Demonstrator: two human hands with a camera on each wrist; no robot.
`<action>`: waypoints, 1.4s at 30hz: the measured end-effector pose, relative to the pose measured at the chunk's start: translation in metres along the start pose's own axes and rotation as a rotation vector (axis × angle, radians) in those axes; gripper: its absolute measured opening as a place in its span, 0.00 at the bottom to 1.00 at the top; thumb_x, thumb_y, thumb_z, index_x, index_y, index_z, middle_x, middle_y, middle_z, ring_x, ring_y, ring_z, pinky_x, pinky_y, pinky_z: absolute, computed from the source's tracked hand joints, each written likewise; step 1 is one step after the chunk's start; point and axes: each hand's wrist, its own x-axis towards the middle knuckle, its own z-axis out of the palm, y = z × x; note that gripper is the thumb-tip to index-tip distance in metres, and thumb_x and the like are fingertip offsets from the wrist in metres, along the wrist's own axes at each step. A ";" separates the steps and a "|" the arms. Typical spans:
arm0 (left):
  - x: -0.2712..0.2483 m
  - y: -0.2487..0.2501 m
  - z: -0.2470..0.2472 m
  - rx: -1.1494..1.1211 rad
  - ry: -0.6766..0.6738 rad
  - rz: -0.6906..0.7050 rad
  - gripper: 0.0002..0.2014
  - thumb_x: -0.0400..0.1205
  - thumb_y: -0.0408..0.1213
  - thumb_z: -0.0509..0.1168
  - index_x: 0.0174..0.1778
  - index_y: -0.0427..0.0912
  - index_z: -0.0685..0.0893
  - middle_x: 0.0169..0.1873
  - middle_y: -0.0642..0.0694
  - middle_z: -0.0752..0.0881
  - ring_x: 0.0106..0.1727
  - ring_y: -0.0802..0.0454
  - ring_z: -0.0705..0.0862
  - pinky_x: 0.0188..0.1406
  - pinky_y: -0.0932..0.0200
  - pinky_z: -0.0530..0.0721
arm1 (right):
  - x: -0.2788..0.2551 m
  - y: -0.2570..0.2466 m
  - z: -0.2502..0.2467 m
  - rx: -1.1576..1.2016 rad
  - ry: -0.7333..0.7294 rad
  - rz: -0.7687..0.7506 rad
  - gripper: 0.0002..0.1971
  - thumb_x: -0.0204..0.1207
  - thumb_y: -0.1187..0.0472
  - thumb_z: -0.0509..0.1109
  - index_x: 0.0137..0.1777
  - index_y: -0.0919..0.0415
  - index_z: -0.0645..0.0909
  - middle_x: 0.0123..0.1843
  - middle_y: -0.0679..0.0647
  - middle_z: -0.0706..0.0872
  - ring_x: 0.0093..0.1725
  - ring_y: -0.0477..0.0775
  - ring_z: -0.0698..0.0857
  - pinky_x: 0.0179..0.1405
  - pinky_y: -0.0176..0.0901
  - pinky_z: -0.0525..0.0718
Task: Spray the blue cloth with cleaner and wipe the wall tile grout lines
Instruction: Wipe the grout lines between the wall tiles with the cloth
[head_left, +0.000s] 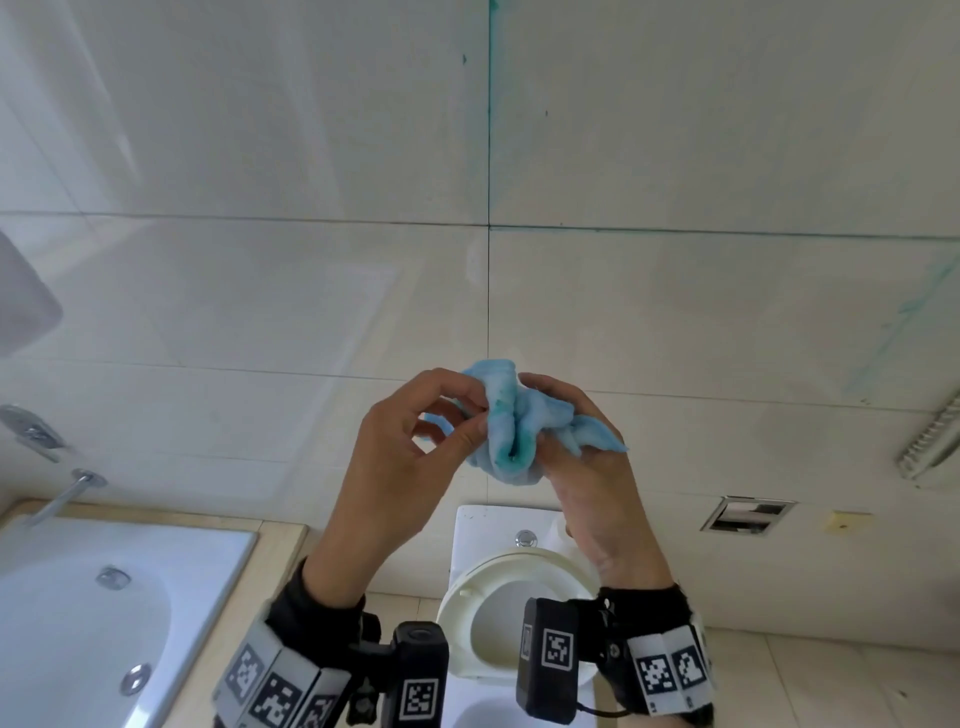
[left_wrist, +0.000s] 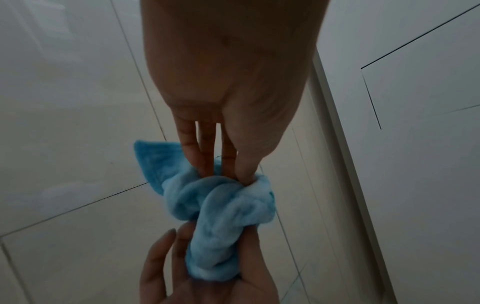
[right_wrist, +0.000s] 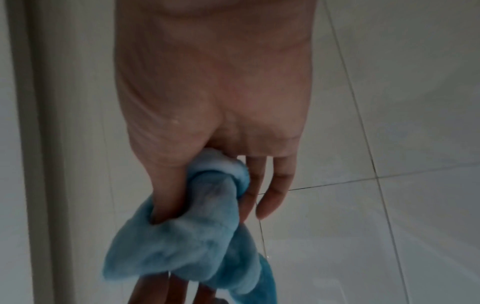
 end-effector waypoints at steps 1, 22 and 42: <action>-0.001 -0.001 0.001 0.011 -0.016 0.019 0.08 0.83 0.30 0.74 0.52 0.49 0.89 0.46 0.57 0.90 0.49 0.53 0.89 0.47 0.67 0.85 | 0.001 0.001 0.000 -0.077 0.016 0.017 0.17 0.74 0.47 0.82 0.62 0.42 0.87 0.57 0.55 0.93 0.60 0.61 0.91 0.65 0.69 0.87; 0.002 -0.011 0.002 0.192 -0.188 0.046 0.13 0.87 0.49 0.63 0.65 0.54 0.87 0.54 0.62 0.90 0.59 0.55 0.88 0.52 0.67 0.83 | -0.006 -0.004 -0.014 0.028 -0.053 -0.056 0.16 0.79 0.62 0.78 0.65 0.60 0.86 0.62 0.64 0.90 0.65 0.71 0.88 0.70 0.80 0.81; 0.133 0.010 0.014 0.203 0.120 0.185 0.11 0.82 0.29 0.75 0.56 0.48 0.88 0.48 0.60 0.92 0.48 0.62 0.91 0.46 0.68 0.88 | 0.114 -0.081 -0.007 0.244 -0.128 0.004 0.22 0.81 0.55 0.76 0.71 0.62 0.79 0.68 0.62 0.89 0.68 0.64 0.89 0.63 0.73 0.88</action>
